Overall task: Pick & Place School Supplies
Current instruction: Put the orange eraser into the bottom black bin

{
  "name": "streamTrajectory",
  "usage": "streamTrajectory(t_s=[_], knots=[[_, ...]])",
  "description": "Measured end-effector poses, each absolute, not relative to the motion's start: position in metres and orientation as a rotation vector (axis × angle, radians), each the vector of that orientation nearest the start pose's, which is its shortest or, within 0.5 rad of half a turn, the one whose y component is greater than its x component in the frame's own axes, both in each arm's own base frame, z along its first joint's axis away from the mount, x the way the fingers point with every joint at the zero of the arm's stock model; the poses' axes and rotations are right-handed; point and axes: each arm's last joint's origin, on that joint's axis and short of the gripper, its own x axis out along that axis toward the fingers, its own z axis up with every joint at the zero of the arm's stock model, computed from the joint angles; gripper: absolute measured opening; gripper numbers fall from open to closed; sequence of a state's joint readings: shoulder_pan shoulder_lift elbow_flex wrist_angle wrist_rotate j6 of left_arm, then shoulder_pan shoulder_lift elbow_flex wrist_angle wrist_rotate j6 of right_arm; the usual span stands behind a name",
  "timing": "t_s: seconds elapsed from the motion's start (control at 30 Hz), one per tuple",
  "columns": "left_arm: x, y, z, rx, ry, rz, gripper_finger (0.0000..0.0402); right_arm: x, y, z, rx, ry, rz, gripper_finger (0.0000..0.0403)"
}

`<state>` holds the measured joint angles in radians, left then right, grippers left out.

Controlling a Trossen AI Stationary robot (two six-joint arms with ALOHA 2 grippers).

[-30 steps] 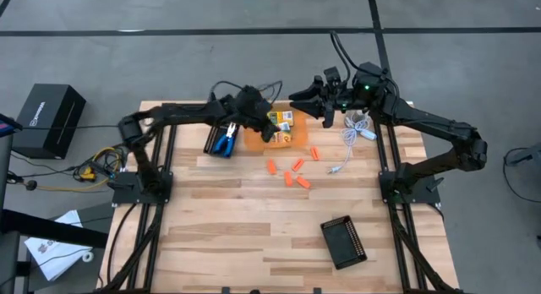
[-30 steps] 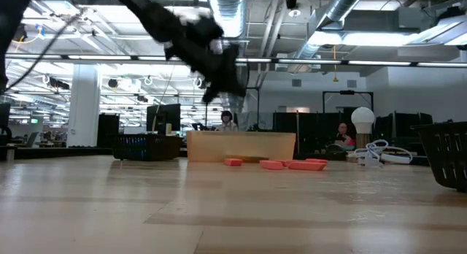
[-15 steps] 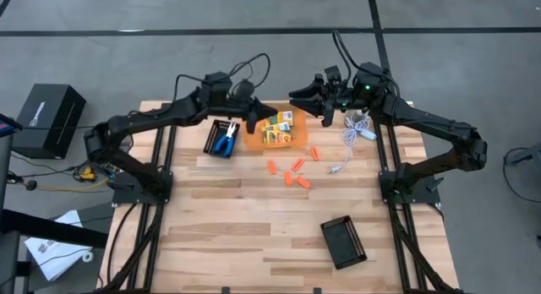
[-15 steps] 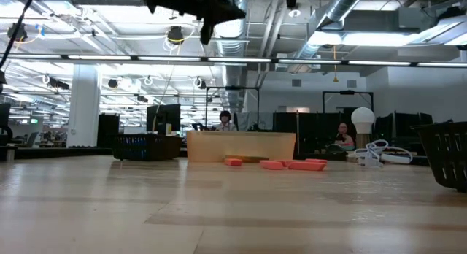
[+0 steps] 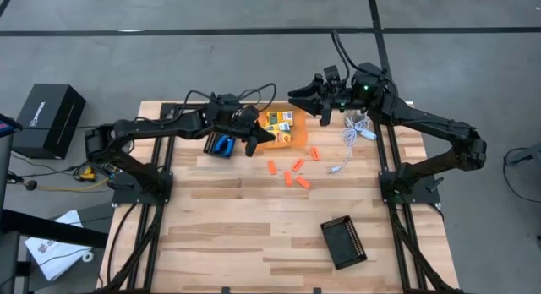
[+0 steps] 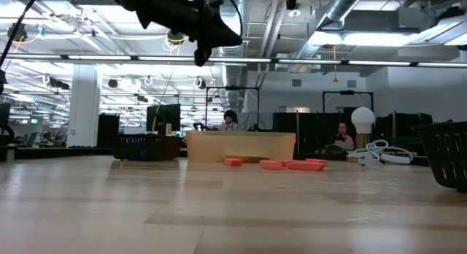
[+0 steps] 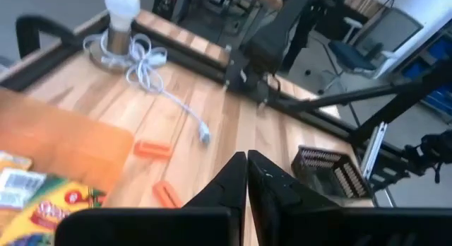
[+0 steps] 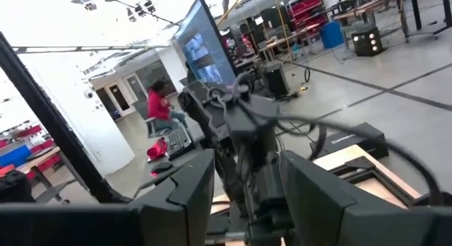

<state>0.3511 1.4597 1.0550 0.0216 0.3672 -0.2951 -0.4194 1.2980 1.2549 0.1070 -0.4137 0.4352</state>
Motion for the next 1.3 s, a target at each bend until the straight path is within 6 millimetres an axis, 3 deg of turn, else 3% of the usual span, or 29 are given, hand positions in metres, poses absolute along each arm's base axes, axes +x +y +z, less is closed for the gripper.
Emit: streamTrajectory(t_s=[0.2, 0.3, 0.5, 0.63, 0.77, 0.83, 0.97, 1.07, 1.3], knots=[[0.31, 0.103, 0.285, -0.421, 0.366, 0.031, 0.0008, 0.27, -0.108, 0.412, 0.447, -0.05, 0.002, 0.0154], [0.309, 0.106, 0.286, -0.416, 0.36, 0.039, 0.0008, 0.269, -0.109, 0.402, 0.459, 0.041, -0.056, 0.0154], [0.306, 0.115, 0.286, -0.365, 0.355, 0.072, 0.0008, 0.252, -0.121, 0.349, 0.497, 0.53, -0.407, 0.0154], [0.302, 0.124, 0.285, -0.408, 0.349, 0.117, 0.0006, 0.241, -0.115, 0.291, 0.561, 0.815, -0.438, 0.015], [0.299, 0.132, 0.285, -0.4, 0.345, 0.149, 0.0006, 0.237, -0.098, 0.23, 0.684, 0.884, -0.29, 0.0118], [0.298, 0.135, 0.285, -0.41, 0.343, 0.179, 0.0006, 0.238, -0.092, 0.212, 0.736, 0.834, -0.235, 0.0086], [0.296, 0.14, 0.285, -0.414, 0.339, 0.203, 0.0003, 0.238, -0.085, 0.192, 0.786, 0.765, -0.152, 0.0012], [0.295, 0.141, 0.281, -0.421, 0.346, 0.212, 0.0002, 0.238, -0.087, 0.186, 0.798, 0.77, -0.149, 0.0005], [0.289, 0.139, 0.26, -0.485, 0.401, 0.23, 0.0002, 0.237, -0.077, 0.142, 0.884, 0.912, -0.109, 0.0001]])
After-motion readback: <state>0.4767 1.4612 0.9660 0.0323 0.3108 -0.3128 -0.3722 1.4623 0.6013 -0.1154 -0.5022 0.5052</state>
